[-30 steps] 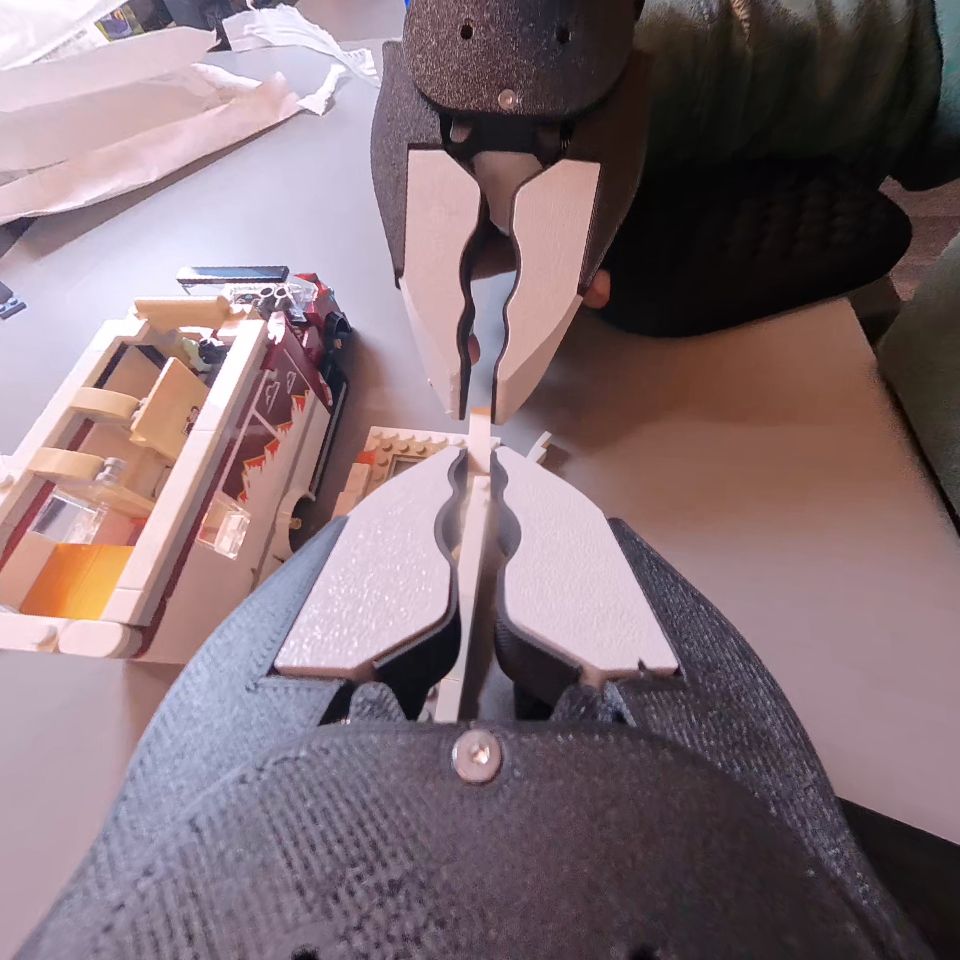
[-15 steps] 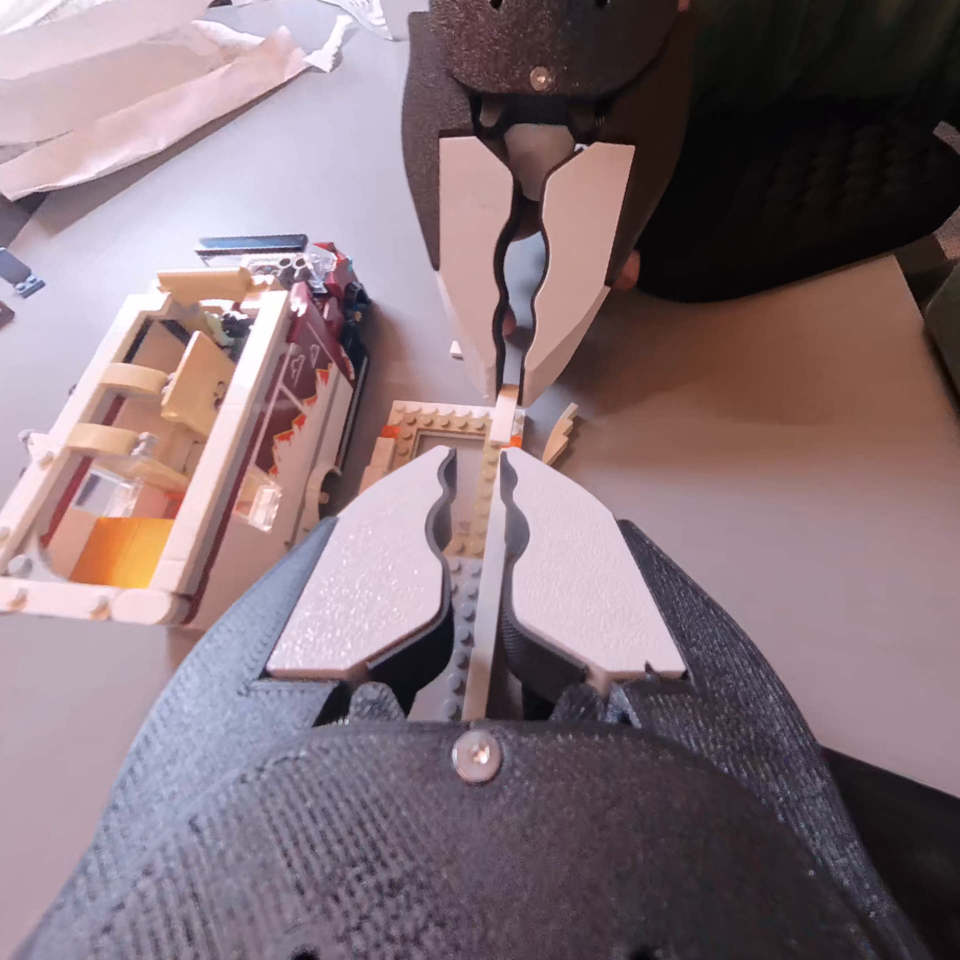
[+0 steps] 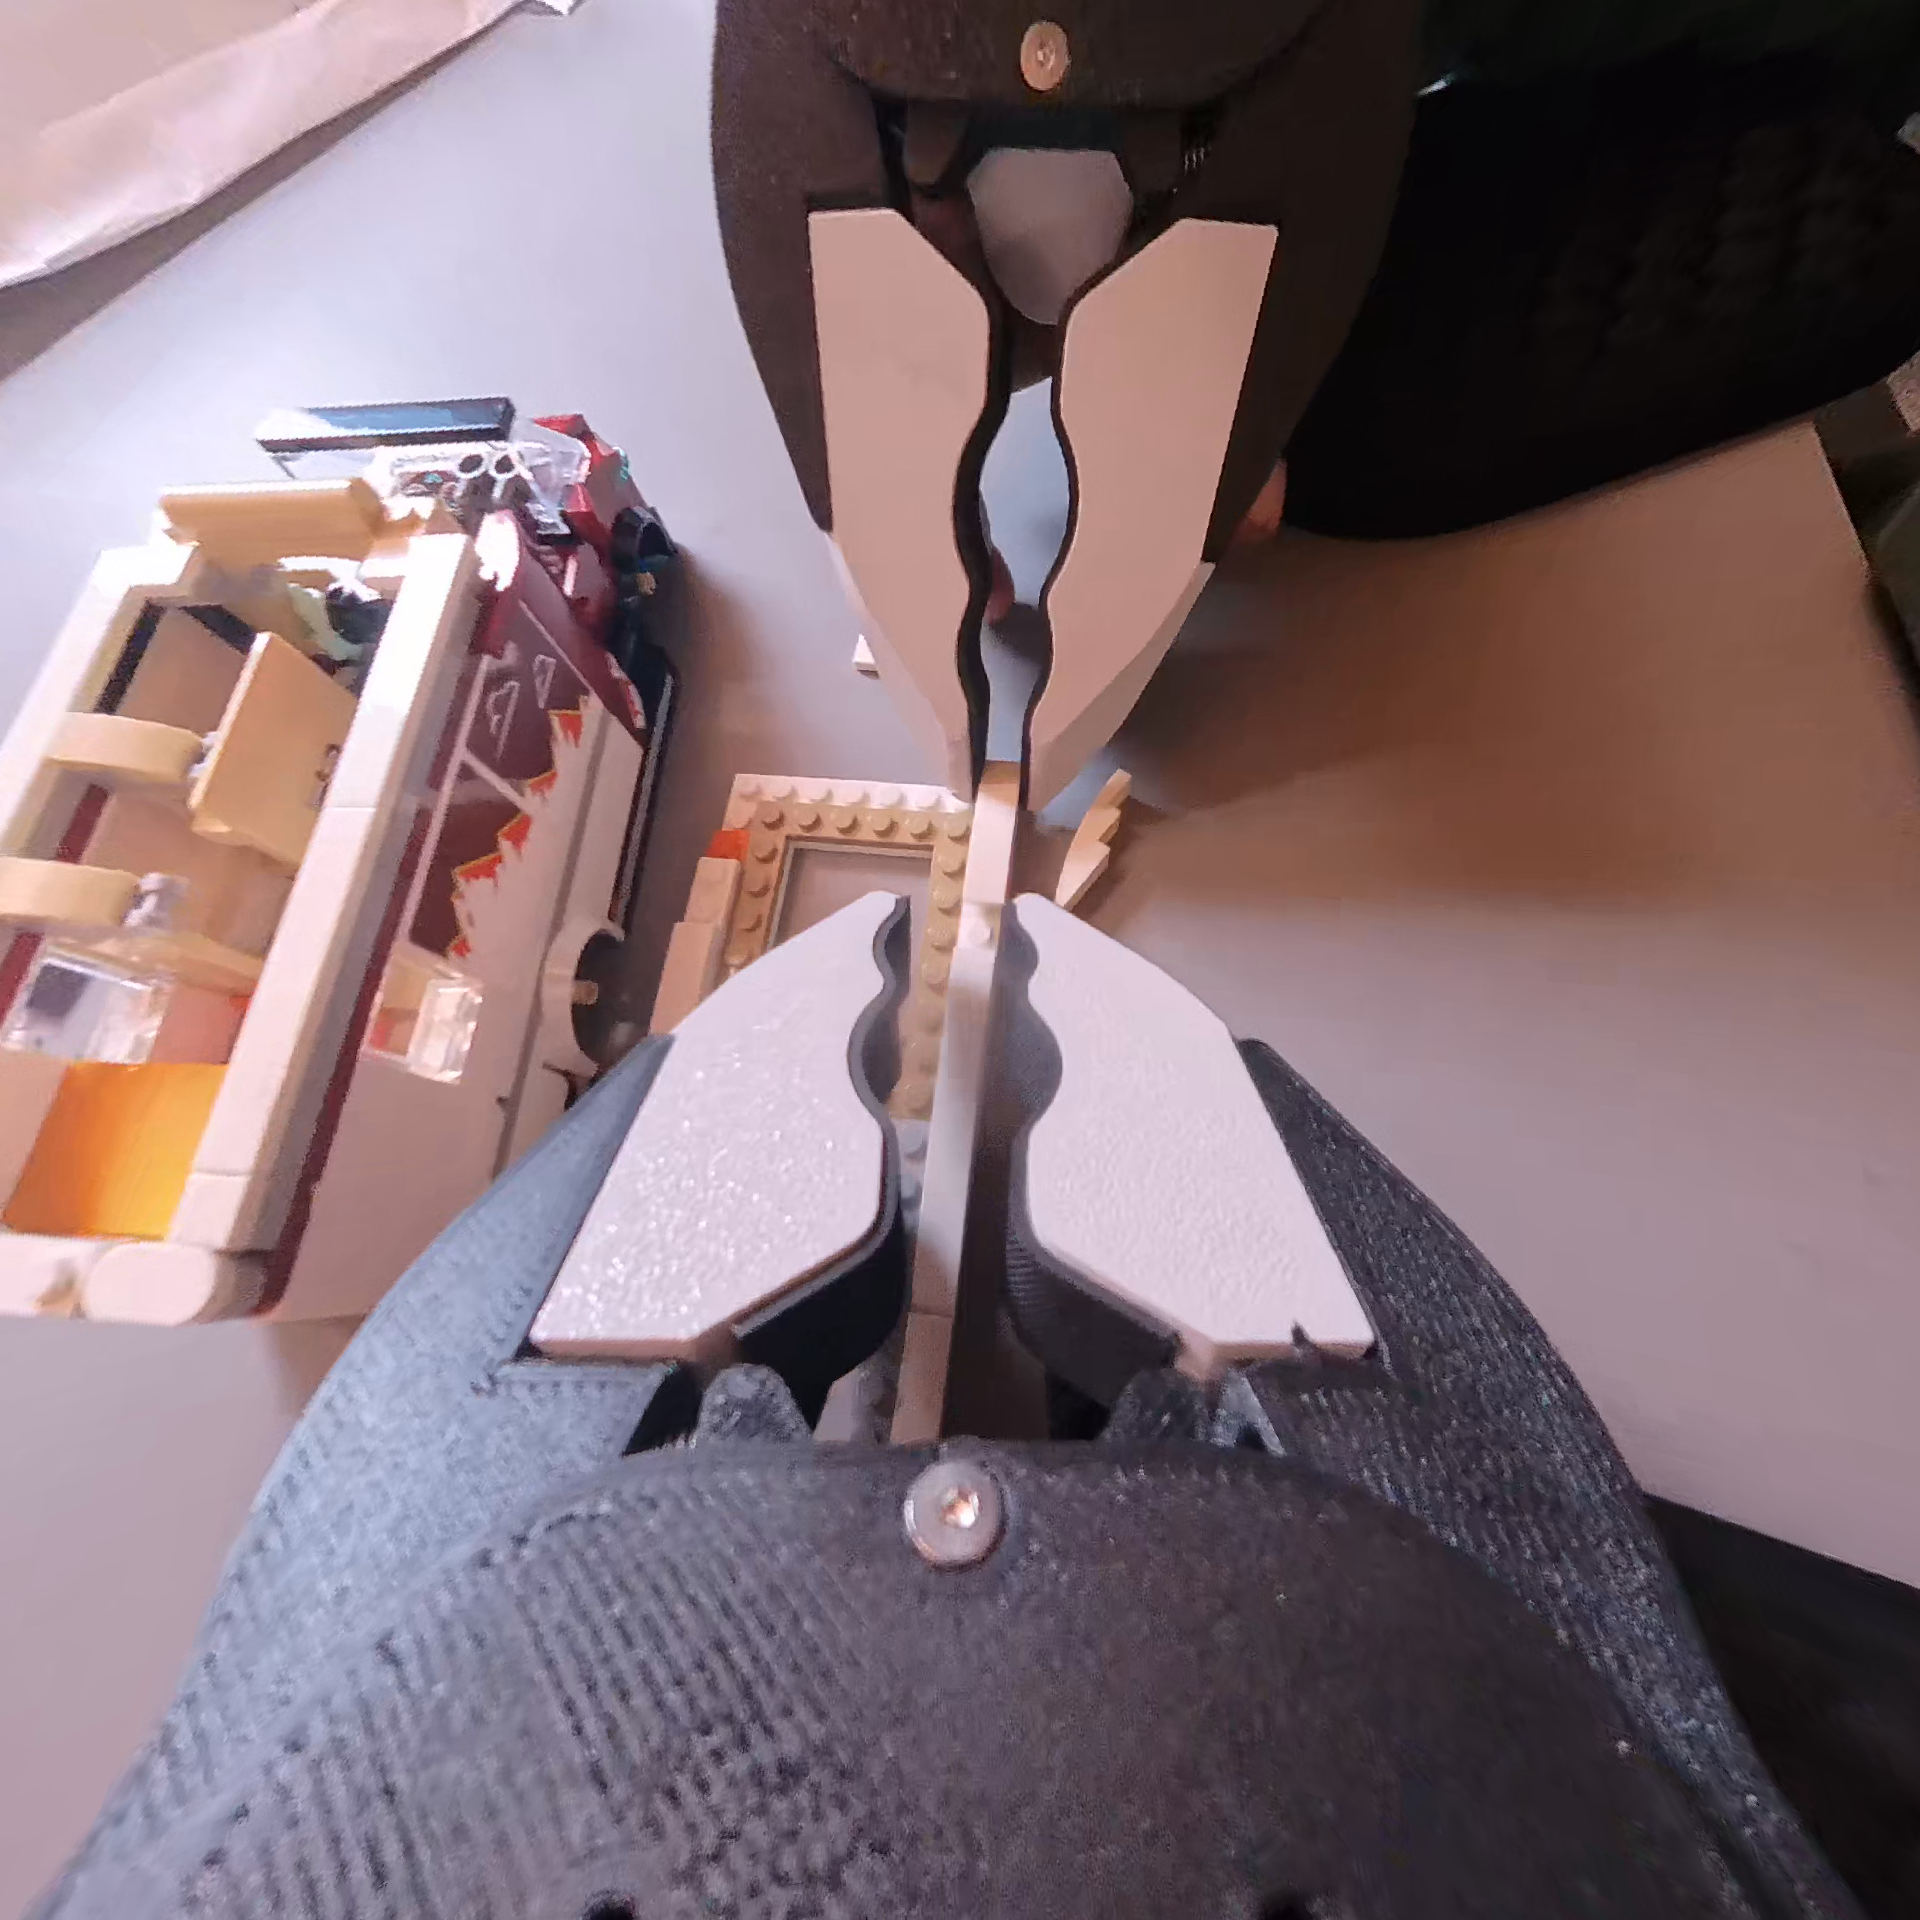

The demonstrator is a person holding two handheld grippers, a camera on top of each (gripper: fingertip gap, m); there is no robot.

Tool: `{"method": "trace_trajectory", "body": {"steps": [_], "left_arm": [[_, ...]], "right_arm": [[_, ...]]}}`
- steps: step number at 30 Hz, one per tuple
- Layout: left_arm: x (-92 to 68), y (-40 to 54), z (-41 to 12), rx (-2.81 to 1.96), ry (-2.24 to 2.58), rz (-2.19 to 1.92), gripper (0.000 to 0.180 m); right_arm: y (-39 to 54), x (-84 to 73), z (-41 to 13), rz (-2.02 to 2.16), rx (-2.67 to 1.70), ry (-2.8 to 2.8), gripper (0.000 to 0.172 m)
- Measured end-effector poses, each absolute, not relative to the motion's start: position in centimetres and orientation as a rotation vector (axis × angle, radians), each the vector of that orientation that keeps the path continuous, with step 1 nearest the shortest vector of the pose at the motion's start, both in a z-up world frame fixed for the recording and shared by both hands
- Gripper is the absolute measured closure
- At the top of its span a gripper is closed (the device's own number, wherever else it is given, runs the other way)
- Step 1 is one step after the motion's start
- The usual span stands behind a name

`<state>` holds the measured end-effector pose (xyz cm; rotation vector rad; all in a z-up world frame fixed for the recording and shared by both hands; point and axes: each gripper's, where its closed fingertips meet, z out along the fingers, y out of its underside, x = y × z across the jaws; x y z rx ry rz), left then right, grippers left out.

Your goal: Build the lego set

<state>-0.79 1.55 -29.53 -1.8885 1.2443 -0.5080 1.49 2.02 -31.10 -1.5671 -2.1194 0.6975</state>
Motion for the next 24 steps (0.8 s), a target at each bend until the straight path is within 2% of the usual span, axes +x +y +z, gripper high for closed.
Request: {"method": "trace_trajectory", "body": {"steps": [4,9,15,24], "left_arm": [[-0.35,1.46,-30.01,-1.896,1.277,-0.482,0.162],[-0.16,1.59,-30.39,-1.898,1.301,-0.447,0.172],[-0.24,1.64,-30.37,-1.906,1.298,-0.450,0.172],[-0.25,1.66,-30.42,-1.919,1.300,-0.448,0.173]], "right_arm": [[2.04,1.42,-31.12,0.694,-1.568,-2.116,0.164],[2.06,1.30,-31.14,0.679,-1.553,-2.112,0.164],[2.41,1.61,-30.80,0.683,-1.532,-2.099,0.159],[2.29,1.55,-30.43,0.678,-1.480,-2.096,0.163]]}}
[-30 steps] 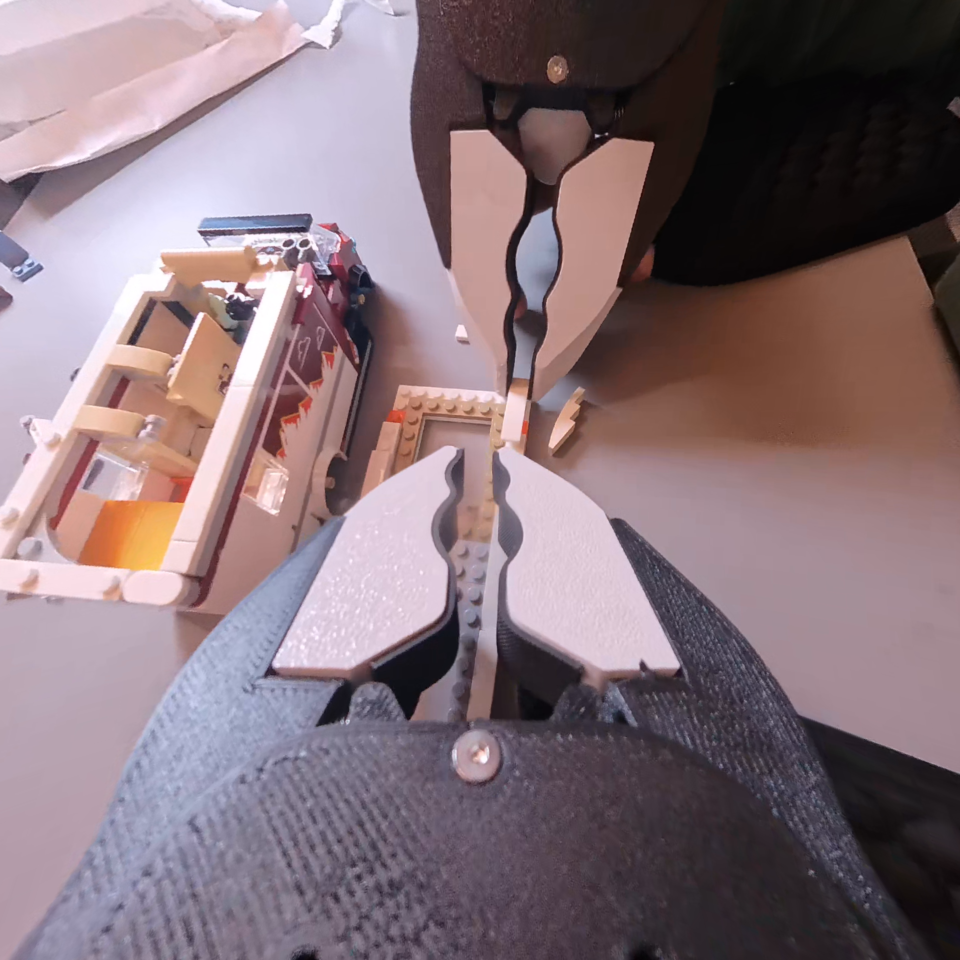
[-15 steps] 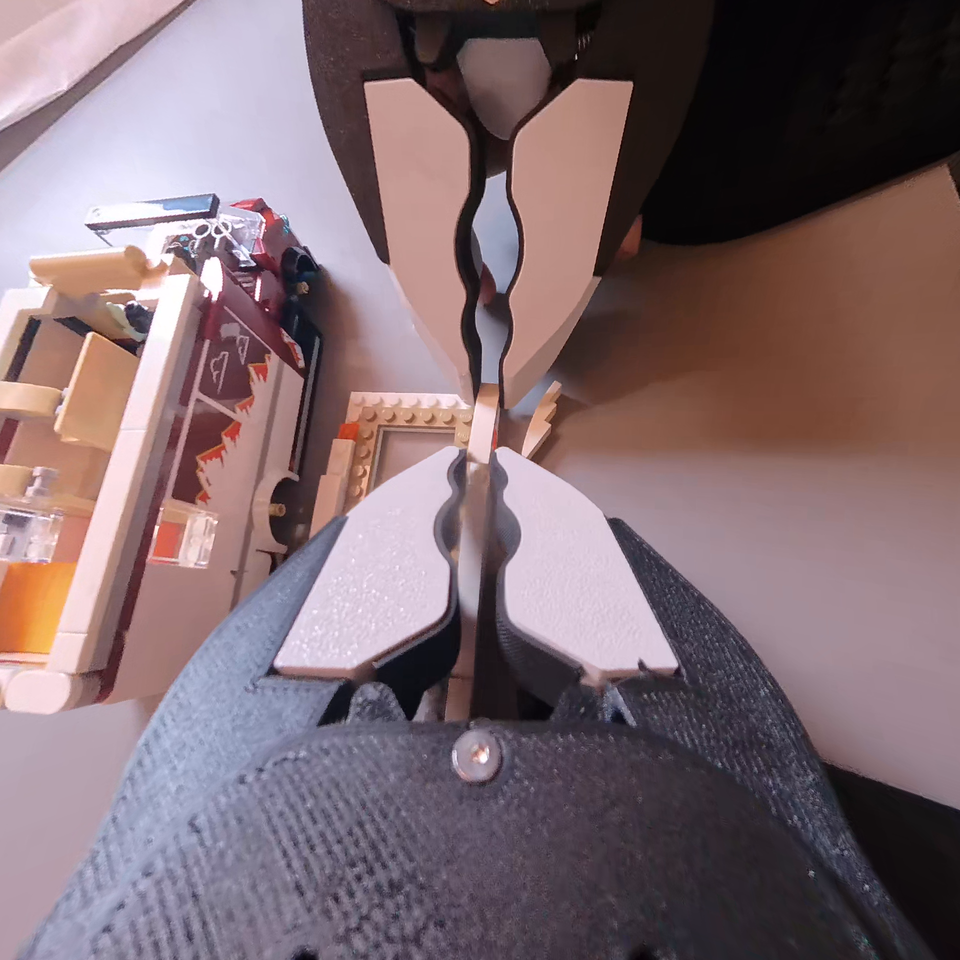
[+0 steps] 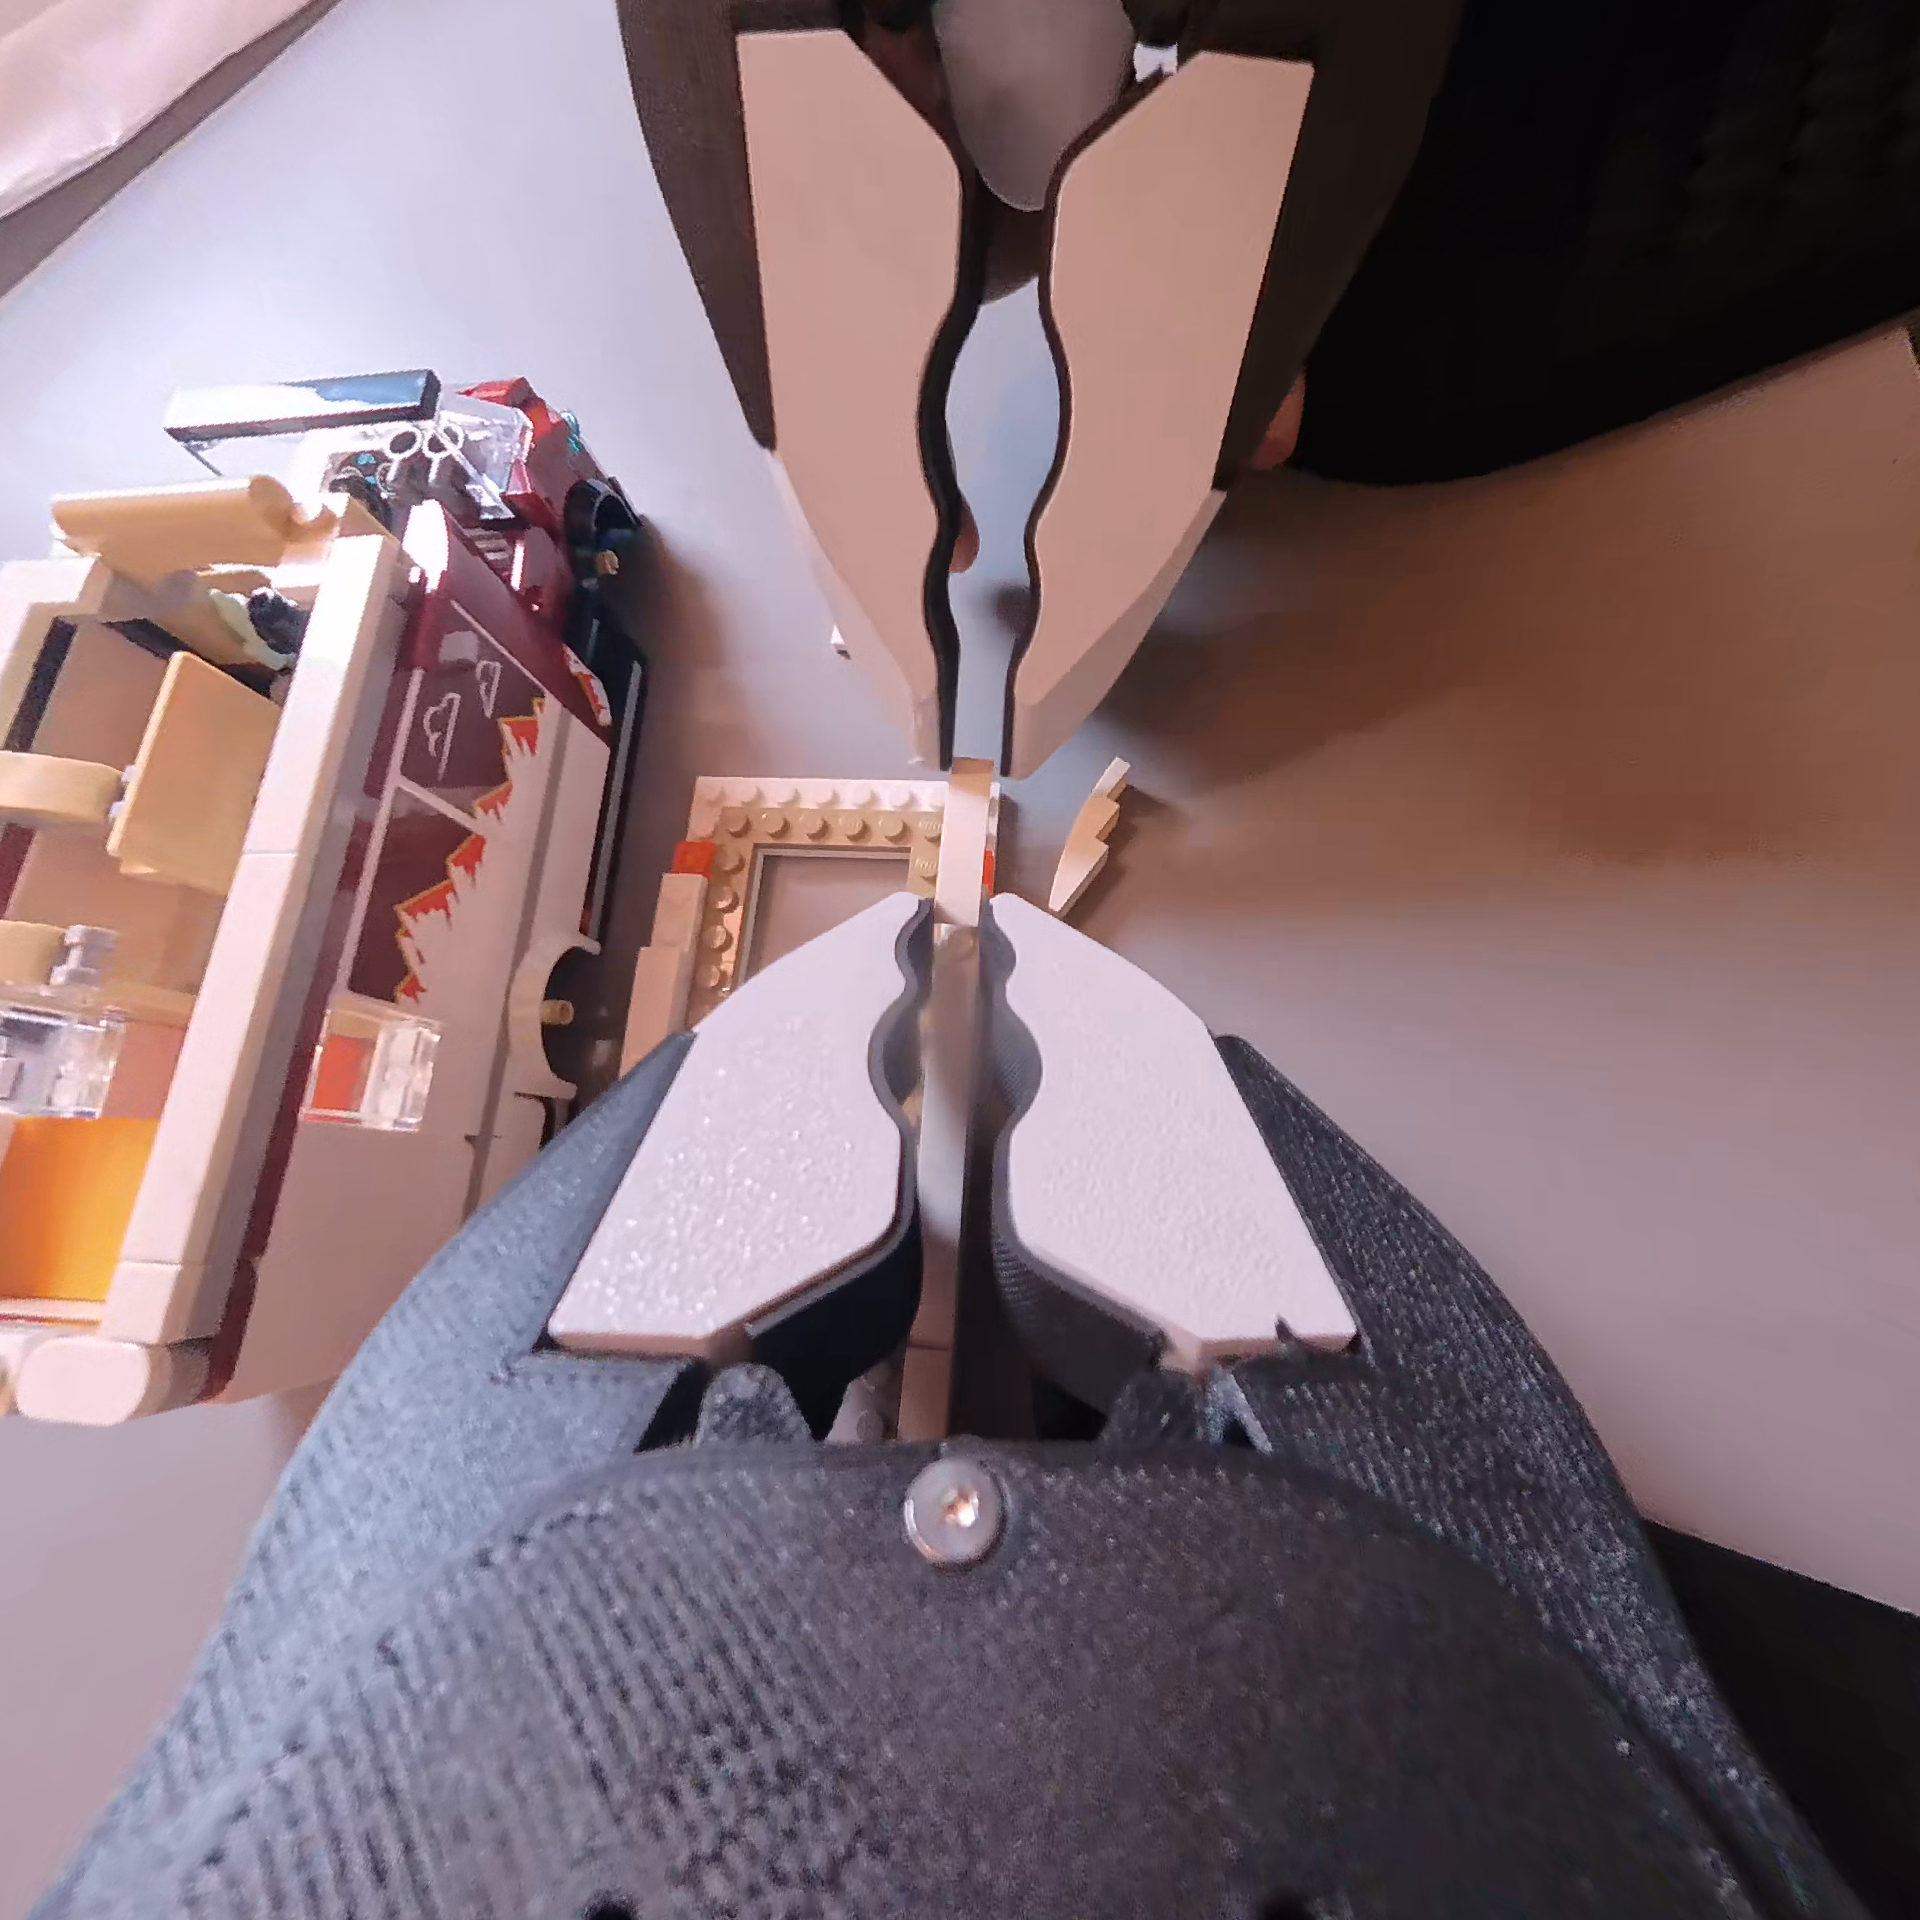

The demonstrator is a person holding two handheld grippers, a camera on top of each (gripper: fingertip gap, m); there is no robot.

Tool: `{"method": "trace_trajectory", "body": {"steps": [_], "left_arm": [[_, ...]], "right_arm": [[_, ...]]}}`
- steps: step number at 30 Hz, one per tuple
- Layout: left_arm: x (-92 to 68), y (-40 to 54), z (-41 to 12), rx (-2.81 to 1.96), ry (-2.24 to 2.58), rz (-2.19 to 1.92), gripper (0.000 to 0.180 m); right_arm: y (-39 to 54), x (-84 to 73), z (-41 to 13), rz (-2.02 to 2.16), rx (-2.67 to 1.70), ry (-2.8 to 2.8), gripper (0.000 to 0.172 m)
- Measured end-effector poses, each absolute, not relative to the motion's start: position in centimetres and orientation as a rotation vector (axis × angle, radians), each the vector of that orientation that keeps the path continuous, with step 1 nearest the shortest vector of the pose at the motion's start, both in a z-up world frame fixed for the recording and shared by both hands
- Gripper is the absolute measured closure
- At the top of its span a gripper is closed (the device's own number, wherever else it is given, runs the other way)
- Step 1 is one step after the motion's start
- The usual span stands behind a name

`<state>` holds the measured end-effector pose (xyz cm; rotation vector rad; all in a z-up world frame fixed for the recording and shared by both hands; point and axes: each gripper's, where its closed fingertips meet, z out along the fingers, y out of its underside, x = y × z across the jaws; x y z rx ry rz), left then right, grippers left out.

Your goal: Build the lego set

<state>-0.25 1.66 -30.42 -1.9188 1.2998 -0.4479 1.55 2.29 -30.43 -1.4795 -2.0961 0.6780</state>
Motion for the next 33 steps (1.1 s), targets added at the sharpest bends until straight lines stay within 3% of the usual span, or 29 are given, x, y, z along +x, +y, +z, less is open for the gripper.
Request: {"method": "trace_trajectory", "body": {"steps": [33], "left_arm": [[0.1,1.9,-30.5,-1.995,1.237,-0.484,0.173]], "right_arm": [[2.5,1.0,-30.0,0.641,-1.450,-2.066,0.162]]}}
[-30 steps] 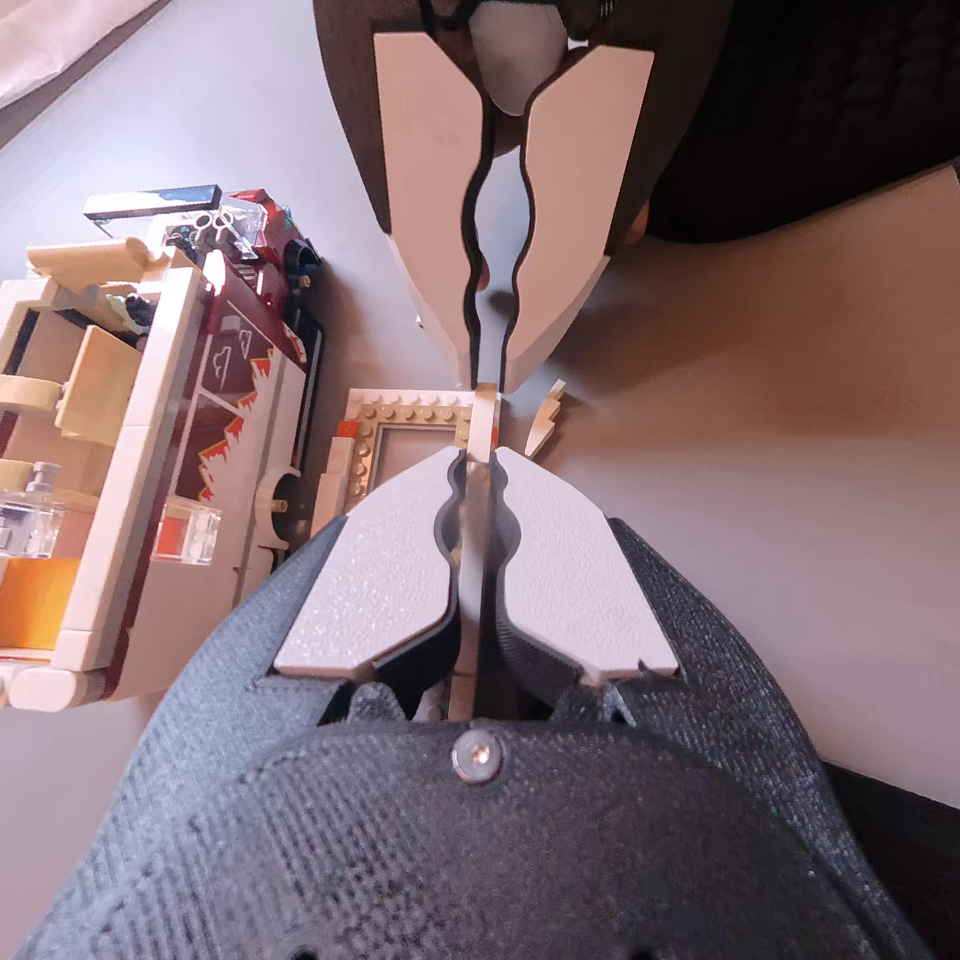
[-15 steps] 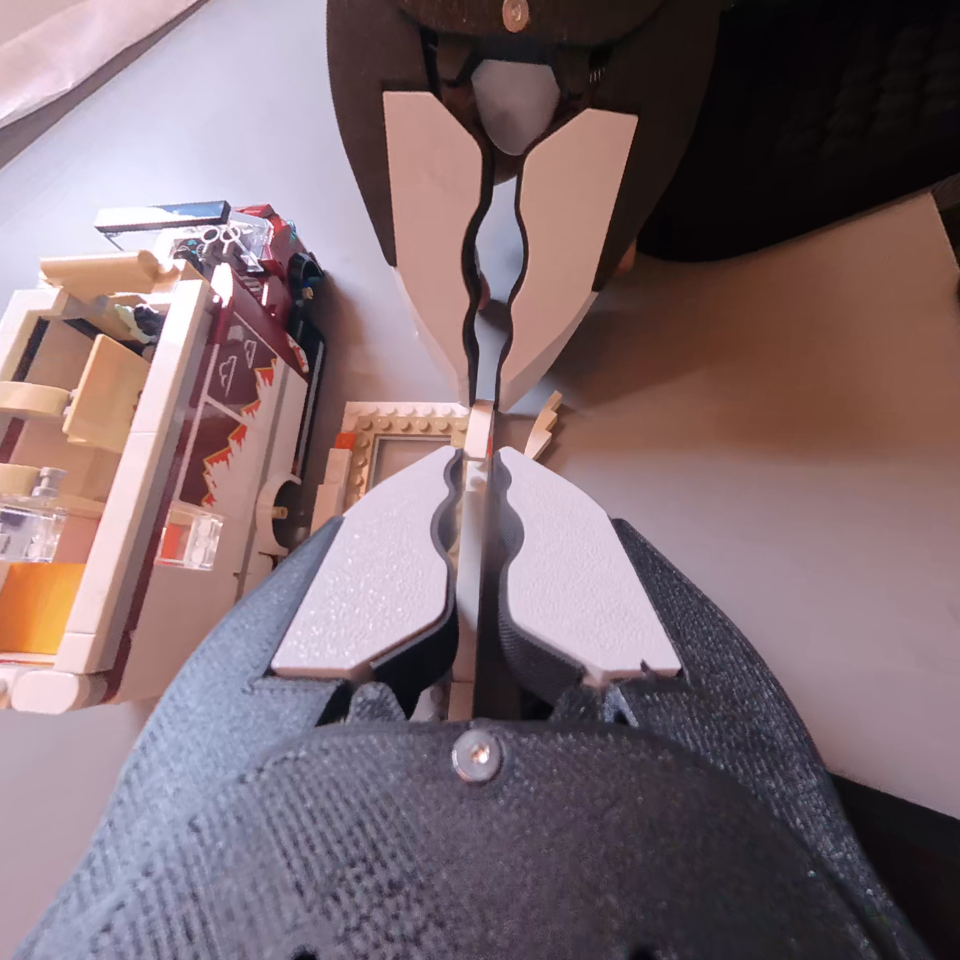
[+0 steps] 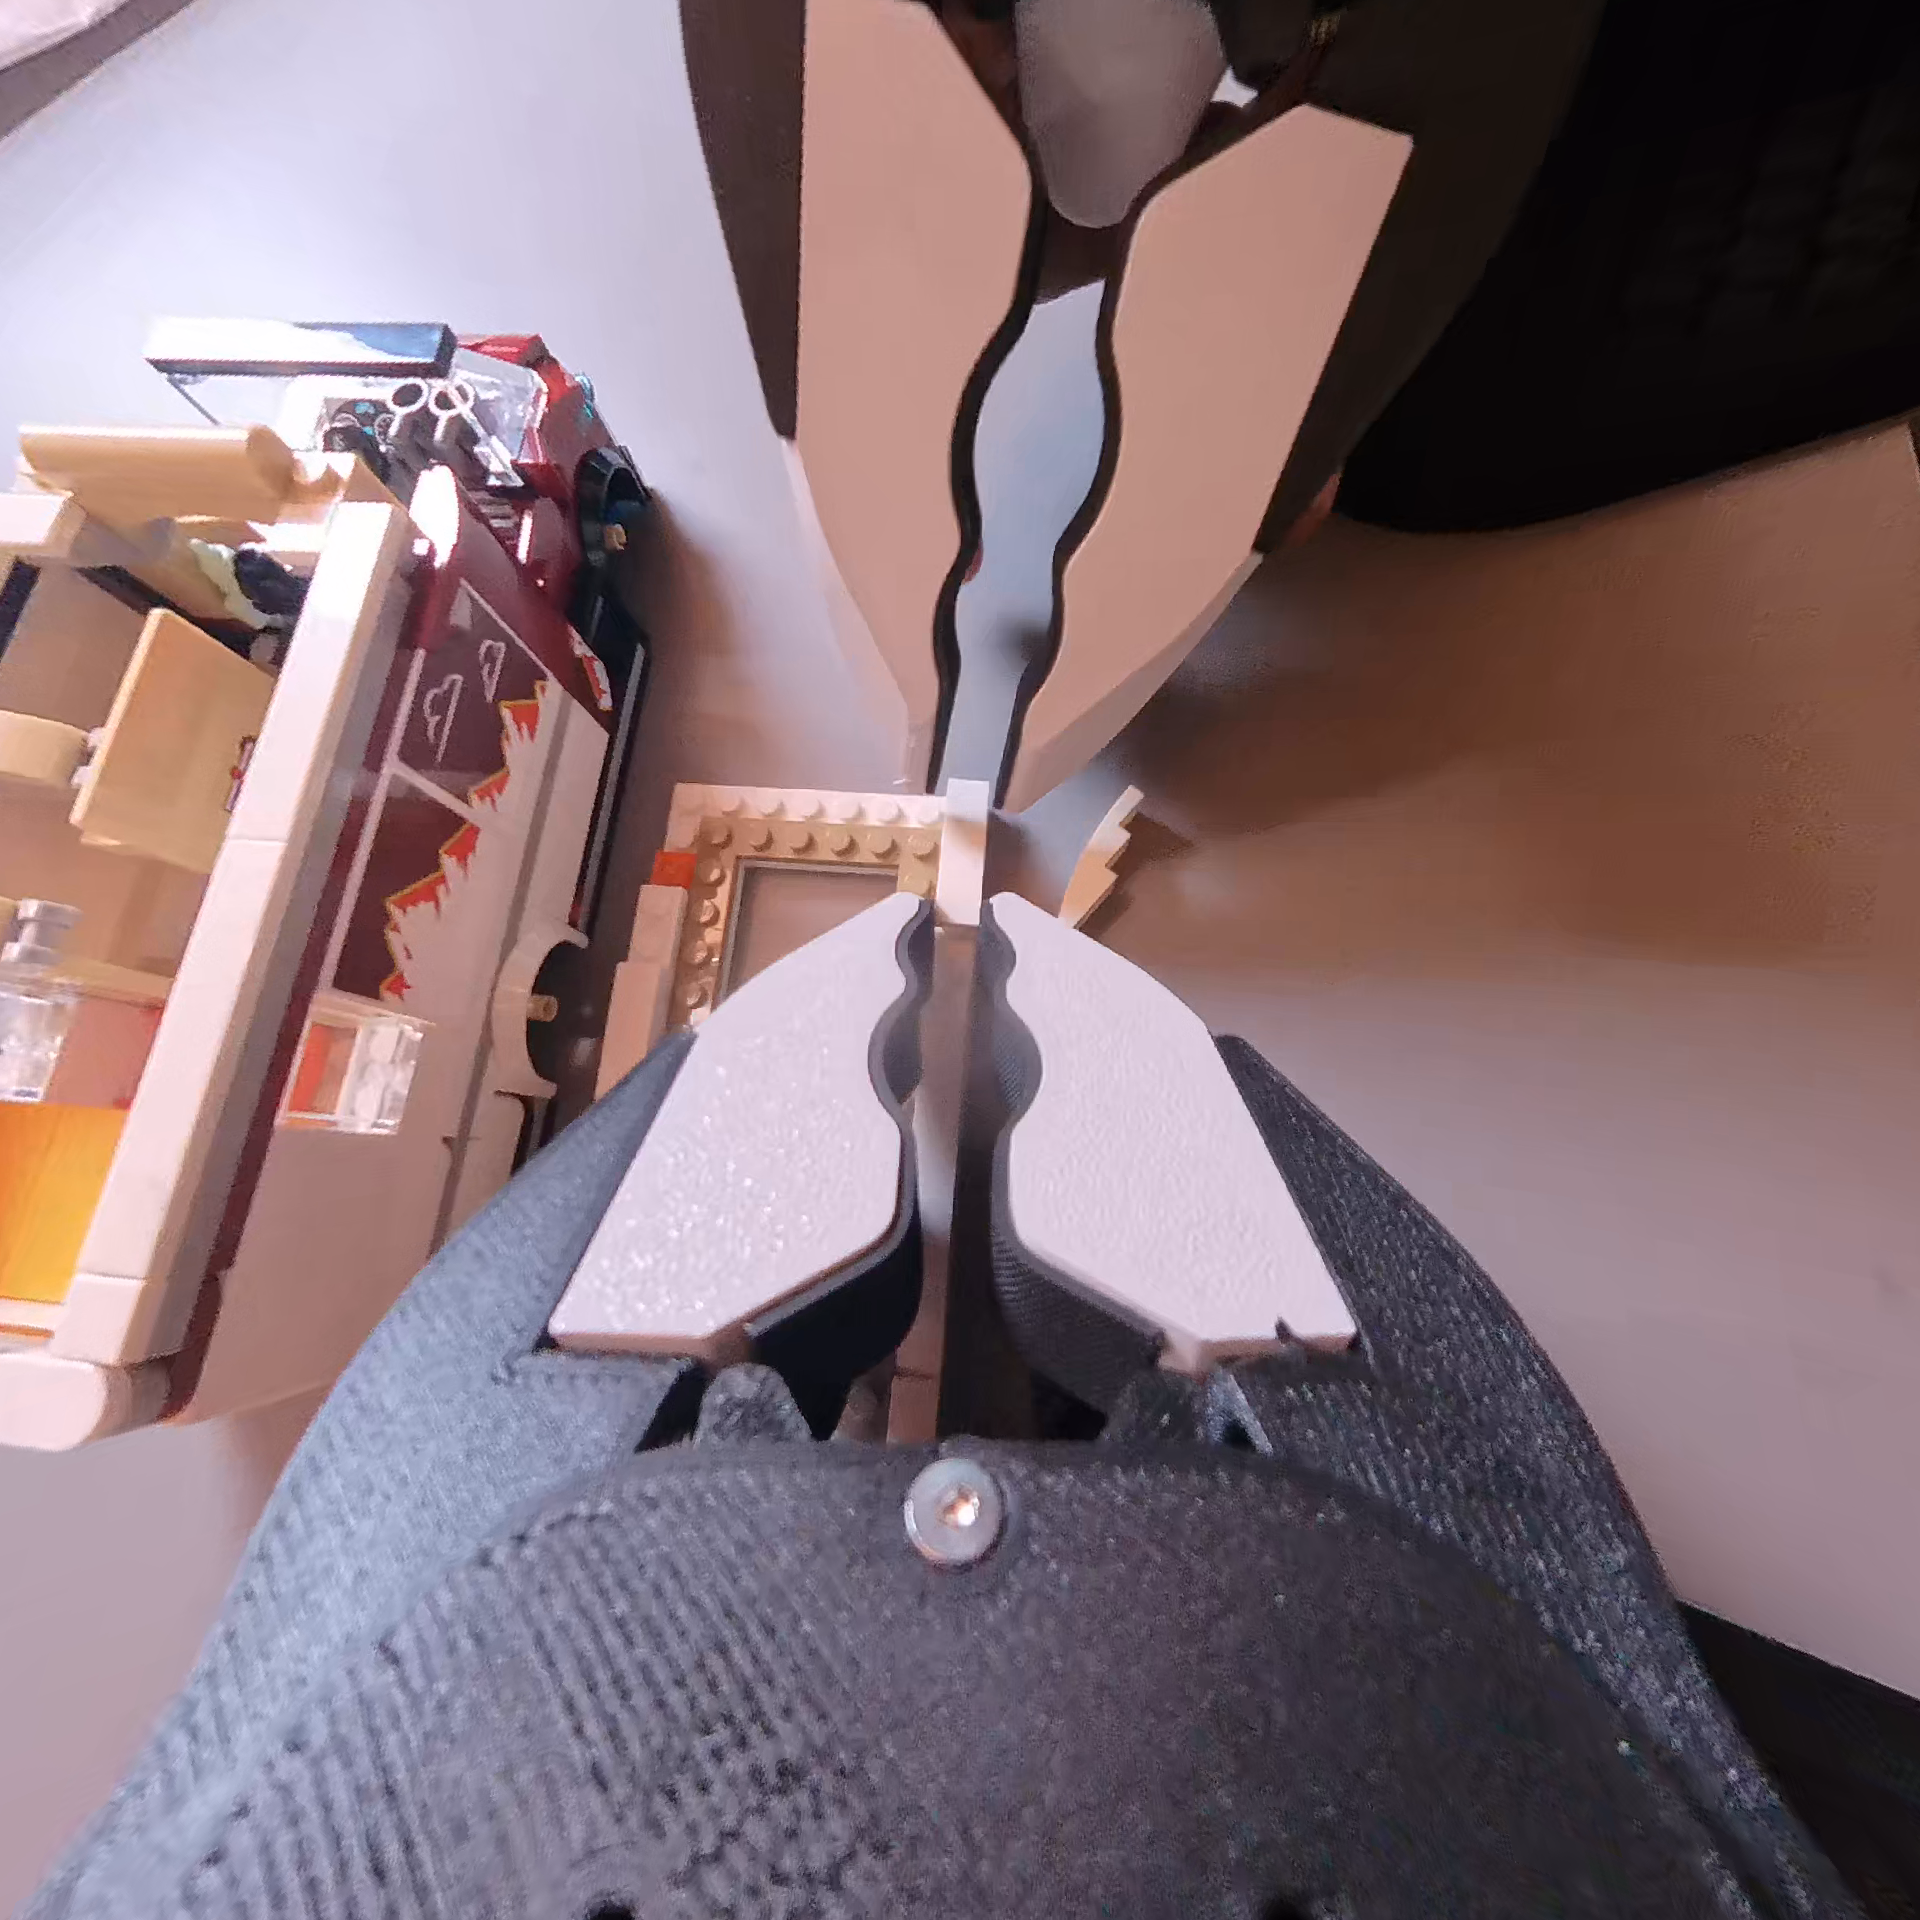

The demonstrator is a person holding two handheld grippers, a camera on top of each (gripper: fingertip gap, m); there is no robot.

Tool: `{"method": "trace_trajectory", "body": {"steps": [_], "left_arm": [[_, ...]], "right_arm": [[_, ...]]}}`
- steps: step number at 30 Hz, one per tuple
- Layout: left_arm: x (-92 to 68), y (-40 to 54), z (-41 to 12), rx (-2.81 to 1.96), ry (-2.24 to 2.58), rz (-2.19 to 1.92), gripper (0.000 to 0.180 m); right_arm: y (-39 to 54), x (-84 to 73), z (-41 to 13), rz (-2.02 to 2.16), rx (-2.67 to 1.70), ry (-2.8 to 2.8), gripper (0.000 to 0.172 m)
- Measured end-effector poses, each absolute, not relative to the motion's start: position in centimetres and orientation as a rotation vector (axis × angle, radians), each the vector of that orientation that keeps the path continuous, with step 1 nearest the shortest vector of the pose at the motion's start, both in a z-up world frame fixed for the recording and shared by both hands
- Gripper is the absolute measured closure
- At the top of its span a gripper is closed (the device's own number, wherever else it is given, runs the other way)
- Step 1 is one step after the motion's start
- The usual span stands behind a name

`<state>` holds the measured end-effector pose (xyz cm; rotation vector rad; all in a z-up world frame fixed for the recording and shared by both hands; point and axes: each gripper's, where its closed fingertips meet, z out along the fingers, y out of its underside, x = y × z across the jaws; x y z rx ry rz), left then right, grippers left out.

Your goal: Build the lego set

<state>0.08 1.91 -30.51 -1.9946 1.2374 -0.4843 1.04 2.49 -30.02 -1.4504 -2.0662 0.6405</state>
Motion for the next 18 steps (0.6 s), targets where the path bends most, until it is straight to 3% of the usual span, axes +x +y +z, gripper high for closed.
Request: {"method": "trace_trajectory", "body": {"steps": [14,18], "left_arm": [[-0.2,2.2,-30.6,-2.004,1.231,-0.459,0.172],[-1.5,2.2,-29.5,-1.985,1.220,-0.424,0.155]], "right_arm": [[2.7,0.6,-30.7,0.572,-1.452,-2.074,0.167],[2.7,0.4,-30.7,0.578,-1.465,-2.075,0.167]]}}
